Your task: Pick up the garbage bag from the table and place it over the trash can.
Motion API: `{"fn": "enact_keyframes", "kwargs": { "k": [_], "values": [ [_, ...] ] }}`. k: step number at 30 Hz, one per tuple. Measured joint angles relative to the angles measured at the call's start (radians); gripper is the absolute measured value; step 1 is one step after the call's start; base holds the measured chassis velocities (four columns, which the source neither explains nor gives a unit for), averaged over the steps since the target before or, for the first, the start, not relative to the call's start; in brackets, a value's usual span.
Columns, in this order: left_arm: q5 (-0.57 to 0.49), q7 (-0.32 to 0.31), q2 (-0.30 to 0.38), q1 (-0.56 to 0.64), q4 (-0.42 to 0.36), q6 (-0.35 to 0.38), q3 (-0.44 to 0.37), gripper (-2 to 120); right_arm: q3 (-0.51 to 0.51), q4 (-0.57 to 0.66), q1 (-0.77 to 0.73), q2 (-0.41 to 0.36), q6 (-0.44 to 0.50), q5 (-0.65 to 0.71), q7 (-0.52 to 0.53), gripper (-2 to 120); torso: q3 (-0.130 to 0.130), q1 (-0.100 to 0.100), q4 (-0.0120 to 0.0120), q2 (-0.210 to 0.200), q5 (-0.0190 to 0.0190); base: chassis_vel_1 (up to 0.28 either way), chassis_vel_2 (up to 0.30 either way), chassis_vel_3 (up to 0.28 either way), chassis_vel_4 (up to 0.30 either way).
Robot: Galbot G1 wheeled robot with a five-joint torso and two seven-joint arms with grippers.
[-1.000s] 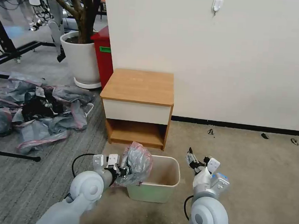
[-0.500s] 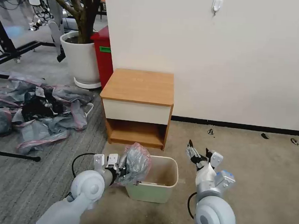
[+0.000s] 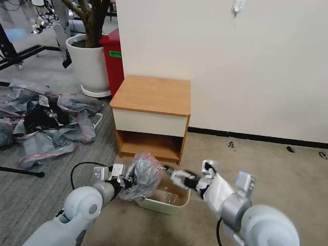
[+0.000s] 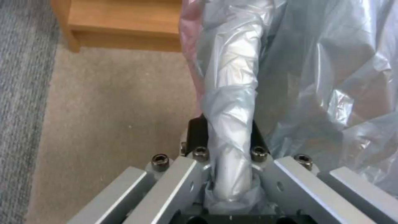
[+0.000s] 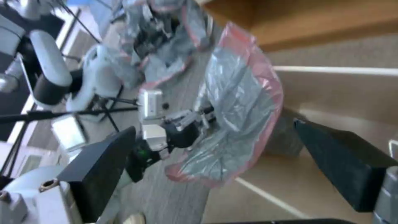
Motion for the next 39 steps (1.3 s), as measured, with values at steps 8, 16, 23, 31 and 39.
{"fn": "enact_keyframes", "kwargs": {
  "k": [8,16,23,31,39],
  "values": [
    [0.079,0.078,0.001,0.042,-0.022,-0.037,-0.018,3,-0.136,-0.182,0.156,0.065,-0.008,0.023,0.045,97,0.0,0.0,0.0002,0.0,-0.0001,0.0,0.0,0.0,0.0],
    [0.078,0.079,-0.005,0.046,-0.045,-0.04,-0.015,3,-0.196,-0.294,0.216,0.087,0.003,-0.06,0.041,97,0.0,0.0,0.0001,0.0,0.0,0.0,0.0,0.0,0.0],
    [0.076,0.079,-0.009,0.046,-0.052,-0.04,-0.01,3,-0.215,-0.318,0.234,0.091,0.008,-0.067,0.035,97,0.0,0.0,0.0,0.0,0.0,0.0,0.0,0.0,0.0],
    [0.076,0.073,-0.007,0.047,-0.052,-0.039,-0.009,3,-0.229,-0.322,0.246,0.097,0.015,-0.066,0.026,73,0.0,0.0,0.0,0.0,-0.0001,0.0,0.0,0.0,0.0],
    [0.077,0.058,-0.011,0.048,-0.051,-0.034,-0.006,3,-0.229,-0.317,0.235,0.107,0.016,-0.073,0.011,43,0.0,0.0,0.0,0.0,0.0,0.0,0.0,0.0,0.0]
  ]
}}
